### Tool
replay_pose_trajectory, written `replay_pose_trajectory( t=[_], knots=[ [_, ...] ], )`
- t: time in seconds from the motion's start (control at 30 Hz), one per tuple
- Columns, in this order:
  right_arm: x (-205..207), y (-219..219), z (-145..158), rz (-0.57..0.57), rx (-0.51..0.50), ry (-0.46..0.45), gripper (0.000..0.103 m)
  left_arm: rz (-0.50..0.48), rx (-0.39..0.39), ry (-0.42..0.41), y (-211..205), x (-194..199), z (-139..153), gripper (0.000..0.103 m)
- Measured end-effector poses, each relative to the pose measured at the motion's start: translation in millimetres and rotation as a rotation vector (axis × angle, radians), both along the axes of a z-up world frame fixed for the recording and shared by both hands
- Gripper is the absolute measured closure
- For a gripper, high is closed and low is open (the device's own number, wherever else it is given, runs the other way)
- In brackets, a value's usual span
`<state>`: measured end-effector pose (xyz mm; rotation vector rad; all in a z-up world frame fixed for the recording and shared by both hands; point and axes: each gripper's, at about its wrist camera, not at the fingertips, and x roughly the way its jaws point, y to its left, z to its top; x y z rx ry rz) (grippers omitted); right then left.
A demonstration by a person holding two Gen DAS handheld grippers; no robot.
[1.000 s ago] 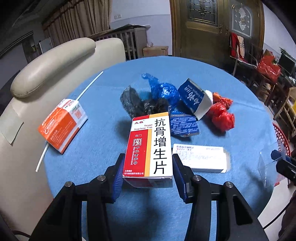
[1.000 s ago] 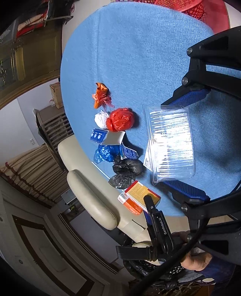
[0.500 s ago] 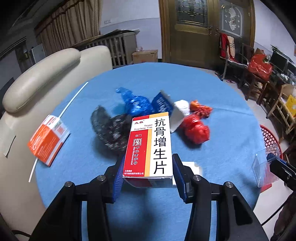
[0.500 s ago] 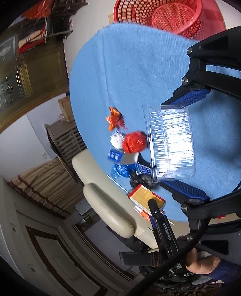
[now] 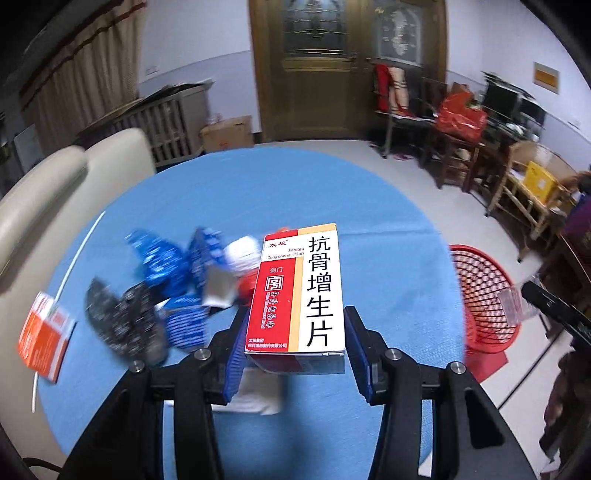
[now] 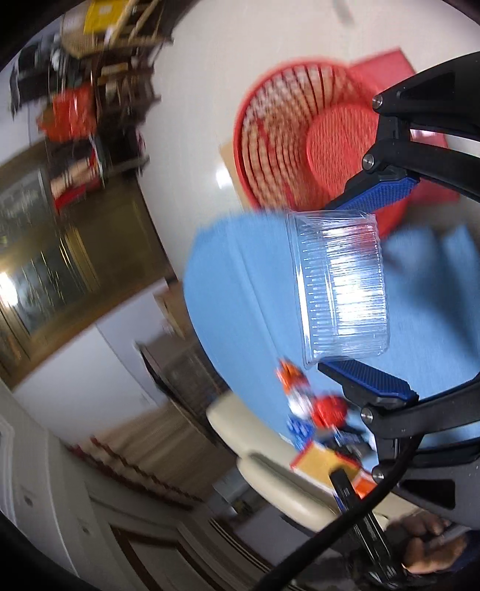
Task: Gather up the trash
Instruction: 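Carry the tray and medicine box to the red wastebasket and release both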
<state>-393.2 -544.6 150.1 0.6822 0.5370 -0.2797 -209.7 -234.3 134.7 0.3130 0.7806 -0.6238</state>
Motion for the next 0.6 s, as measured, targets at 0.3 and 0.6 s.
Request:
replay_pose_trajectory(
  t=[0.3, 0.6],
  knots=[
    [-8.9, -69.1, -25.3, -0.126, -0.006, 0.105, 0.024, -0.155, 0.01, 0.009, -71.1, -30.3, -2.2, 0.052],
    [-10.4, -99.6, -55.8, -0.19, 0.093, 0.145, 0.015, -0.274, 0.027, 0.013, -128.5, -49.4, -7.9, 0.052]
  ],
)
